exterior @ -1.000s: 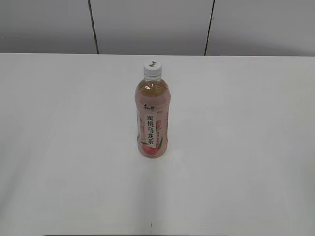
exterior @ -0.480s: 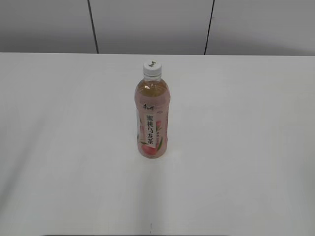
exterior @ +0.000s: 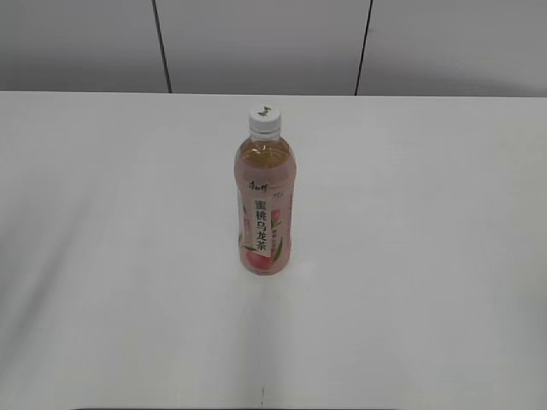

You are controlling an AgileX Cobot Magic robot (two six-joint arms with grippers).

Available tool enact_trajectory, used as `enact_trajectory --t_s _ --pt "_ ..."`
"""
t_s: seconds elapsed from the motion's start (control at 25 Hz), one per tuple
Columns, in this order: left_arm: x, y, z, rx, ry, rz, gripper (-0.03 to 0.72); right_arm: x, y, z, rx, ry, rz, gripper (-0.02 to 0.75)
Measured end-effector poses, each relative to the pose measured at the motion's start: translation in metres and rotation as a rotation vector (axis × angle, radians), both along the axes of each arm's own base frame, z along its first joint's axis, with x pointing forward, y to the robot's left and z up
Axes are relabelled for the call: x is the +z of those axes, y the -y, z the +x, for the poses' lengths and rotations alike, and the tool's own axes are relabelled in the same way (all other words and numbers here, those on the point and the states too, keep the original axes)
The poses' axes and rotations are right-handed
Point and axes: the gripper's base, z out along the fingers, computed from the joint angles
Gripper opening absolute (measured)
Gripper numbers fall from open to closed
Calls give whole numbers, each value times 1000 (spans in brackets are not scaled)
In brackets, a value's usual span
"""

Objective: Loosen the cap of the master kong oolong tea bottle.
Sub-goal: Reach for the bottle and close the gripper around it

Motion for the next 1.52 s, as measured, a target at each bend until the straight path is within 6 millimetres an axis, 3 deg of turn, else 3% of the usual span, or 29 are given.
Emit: enact_trajectory --t_s 0.16,0.36,0.48,0.56,0.68,1.0,1.24,1.52 --pt "-10 22 25 -159 -29 142 490 0 0 0 -1 0 2 499" --pt "-31 69 53 -384 -11 217 494 0 0 0 -2 0 3 498" --pt "-48 87 63 -441 -49 211 547 0 0 0 -2 0 4 498" --pt "-60 94 70 -447 -85 181 602 0 0 0 -2 0 4 498" --pt "-74 101 79 -470 -98 181 628 0 0 0 -3 0 6 498" --pt "-118 126 93 -606 -24 154 618 0 0 0 -7 0 13 496" --pt "-158 142 105 -675 -167 90 605 0 0 0 -7 0 13 495" --pt "-152 165 132 -729 -86 47 596 0 0 0 -7 0 13 494"
